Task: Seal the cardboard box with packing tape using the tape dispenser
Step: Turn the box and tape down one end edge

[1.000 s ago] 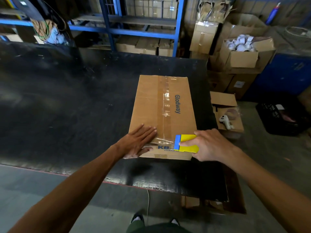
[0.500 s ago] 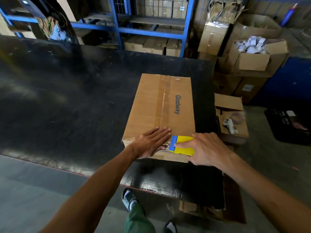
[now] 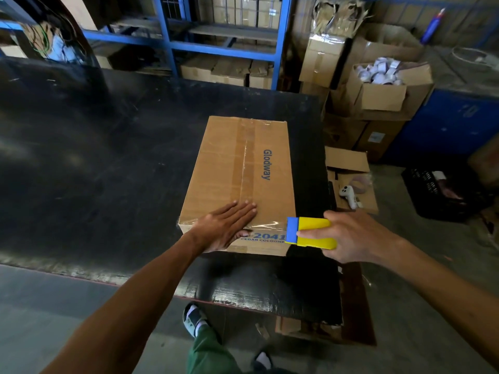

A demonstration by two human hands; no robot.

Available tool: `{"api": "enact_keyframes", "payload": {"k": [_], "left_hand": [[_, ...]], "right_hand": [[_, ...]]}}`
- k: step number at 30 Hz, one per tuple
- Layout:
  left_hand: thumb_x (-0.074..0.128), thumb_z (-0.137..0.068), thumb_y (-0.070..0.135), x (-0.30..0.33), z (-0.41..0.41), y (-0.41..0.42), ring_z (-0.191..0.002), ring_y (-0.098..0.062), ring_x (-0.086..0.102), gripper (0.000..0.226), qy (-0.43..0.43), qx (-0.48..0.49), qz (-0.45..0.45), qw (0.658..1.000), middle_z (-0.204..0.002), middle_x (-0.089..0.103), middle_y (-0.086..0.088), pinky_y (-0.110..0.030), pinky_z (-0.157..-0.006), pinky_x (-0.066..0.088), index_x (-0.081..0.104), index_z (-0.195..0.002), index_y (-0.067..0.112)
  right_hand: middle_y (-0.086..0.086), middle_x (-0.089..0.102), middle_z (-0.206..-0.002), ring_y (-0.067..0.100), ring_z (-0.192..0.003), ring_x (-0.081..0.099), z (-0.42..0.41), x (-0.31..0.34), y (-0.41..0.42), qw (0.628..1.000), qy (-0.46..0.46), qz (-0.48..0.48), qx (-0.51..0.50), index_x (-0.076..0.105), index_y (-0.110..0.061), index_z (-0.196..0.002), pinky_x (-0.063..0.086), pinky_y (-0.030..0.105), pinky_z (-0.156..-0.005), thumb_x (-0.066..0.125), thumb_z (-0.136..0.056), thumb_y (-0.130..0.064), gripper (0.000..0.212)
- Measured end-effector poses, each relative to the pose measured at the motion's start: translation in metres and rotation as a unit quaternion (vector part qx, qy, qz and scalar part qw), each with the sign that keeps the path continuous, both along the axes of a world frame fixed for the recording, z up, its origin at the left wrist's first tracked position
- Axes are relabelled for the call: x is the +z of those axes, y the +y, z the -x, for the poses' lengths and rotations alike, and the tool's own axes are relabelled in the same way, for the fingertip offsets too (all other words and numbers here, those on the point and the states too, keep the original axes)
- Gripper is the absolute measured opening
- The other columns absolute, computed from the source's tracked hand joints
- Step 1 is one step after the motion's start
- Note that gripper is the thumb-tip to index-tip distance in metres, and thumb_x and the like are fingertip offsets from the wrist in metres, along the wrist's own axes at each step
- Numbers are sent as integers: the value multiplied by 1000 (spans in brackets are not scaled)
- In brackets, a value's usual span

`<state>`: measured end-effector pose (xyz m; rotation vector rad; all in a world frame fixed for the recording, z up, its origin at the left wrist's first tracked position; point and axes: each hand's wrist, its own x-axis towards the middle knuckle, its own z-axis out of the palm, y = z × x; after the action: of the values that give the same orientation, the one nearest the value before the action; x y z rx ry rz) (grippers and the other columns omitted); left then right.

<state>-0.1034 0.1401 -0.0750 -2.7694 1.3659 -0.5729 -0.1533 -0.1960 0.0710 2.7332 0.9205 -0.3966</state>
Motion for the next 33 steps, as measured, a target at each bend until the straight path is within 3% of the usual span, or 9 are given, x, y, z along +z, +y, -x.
{"api": "enact_keyframes", "payload": {"k": [7,10,14,17,22,26,28,31,33], "left_hand": [[24,-107,50,4,-1,-15,-145,-32,39,64,10,13,-15,1000,-155,44,-16,-52,-119,31,34,-154,7],[26,-107,50,6,-4,-50,-149,-33,30,63,9,-39,-32,999,-159,36,-17,-53,-123,22,29,-156,11],[26,-109,42,-3,-6,-73,-150,-27,29,59,19,-32,-11,999,-161,33,-13,-48,-117,34,34,-154,5],[33,-108,42,-7,-8,-71,-150,-26,29,59,4,-26,-15,1000,-161,33,-12,-46,-117,35,33,-154,5],[33,-108,44,-8,-10,-73,-148,-25,33,59,-5,-23,-20,1000,-159,37,-10,-44,-116,36,38,-152,6],[33,-107,47,-6,-13,-71,-147,-25,35,61,10,-24,-33,999,-158,39,-10,-43,-116,38,41,-151,6],[31,-106,47,-5,-13,-71,-147,-25,36,62,23,-23,-33,999,-158,39,-11,-44,-116,38,40,-151,6],[27,-107,47,-5,-13,-71,-148,-25,33,62,31,-24,-36,999,-159,37,-11,-44,-117,36,37,-153,6],[25,-108,46,-5,-13,-72,-148,-25,34,61,29,-23,-33,999,-159,37,-11,-43,-117,36,38,-153,6]], "right_hand": [[2,49,-110,16,-84,52,1,-9,0,1000,-14,-10,16,27,-58,-145,36,29,-67,52,-93,-52,58],[1,49,-108,16,-84,53,-2,-11,0,1000,-18,-18,12,28,-59,-144,36,29,-66,51,-93,-53,57],[-1,50,-102,16,-78,50,-2,-16,-2,998,-37,-47,5,34,-60,-141,32,29,-63,55,-90,-53,56],[0,50,-96,15,-73,45,0,-23,-5,996,-45,-74,6,39,-58,-140,33,29,-62,61,-88,-49,57],[0,49,-83,12,-60,41,5,-33,-18,994,-36,-88,46,53,-47,-135,29,25,-45,79,-74,-42,67],[-2,46,-88,11,-63,42,2,-32,-34,992,-40,-108,52,41,-51,-142,41,29,-43,62,-82,-49,63],[-2,46,-89,11,-65,43,2,-21,-52,992,-52,-99,60,40,-51,-143,38,25,-45,54,-83,-54,62],[-1,49,-83,11,-62,43,6,-13,-79,992,-67,-98,53,51,-45,-137,14,16,-49,76,-72,-49,70],[2,52,-83,14,-63,48,6,-22,-81,992,-75,-92,48,58,-41,-133,20,18,-48,84,-66,-44,72]]}}
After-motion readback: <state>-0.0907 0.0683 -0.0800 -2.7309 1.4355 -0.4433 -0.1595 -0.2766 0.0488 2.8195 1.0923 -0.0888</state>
